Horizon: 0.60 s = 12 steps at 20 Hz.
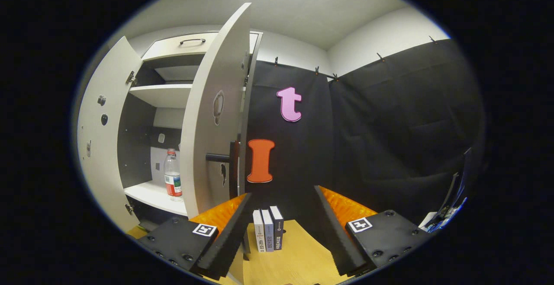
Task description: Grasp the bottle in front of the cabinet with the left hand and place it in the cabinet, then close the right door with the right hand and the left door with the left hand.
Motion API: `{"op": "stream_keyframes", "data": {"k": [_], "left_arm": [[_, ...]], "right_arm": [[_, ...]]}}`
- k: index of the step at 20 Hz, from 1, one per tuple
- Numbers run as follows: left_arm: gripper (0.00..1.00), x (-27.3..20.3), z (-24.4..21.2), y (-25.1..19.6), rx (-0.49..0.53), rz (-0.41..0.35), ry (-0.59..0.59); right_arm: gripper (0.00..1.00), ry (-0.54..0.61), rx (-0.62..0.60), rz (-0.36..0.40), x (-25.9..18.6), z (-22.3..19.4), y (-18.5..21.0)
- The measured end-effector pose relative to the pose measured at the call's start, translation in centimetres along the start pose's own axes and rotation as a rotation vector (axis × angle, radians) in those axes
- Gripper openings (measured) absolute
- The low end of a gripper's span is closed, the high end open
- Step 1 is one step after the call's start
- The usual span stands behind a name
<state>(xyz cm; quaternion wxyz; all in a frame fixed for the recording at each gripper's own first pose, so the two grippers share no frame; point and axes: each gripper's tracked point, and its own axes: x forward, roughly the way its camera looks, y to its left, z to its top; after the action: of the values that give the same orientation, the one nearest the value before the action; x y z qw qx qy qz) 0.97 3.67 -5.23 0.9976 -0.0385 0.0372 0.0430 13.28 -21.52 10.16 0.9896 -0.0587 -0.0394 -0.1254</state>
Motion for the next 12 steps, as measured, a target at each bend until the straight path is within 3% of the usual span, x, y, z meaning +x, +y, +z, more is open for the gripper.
{"op": "stream_keyframes", "data": {"k": [7,12], "left_arm": [[0.95,0.0,0.2,0.0,-0.013,0.01,-0.007],[0.95,-0.1,0.7,0.2,-0.002,0.039,-0.016]], "right_arm": [[0.94,0.008,0.006,0.09,-0.5,0.3,4.3],[0.94,0.01,0.032,0.212,-0.1,0.3,9.3]]}}
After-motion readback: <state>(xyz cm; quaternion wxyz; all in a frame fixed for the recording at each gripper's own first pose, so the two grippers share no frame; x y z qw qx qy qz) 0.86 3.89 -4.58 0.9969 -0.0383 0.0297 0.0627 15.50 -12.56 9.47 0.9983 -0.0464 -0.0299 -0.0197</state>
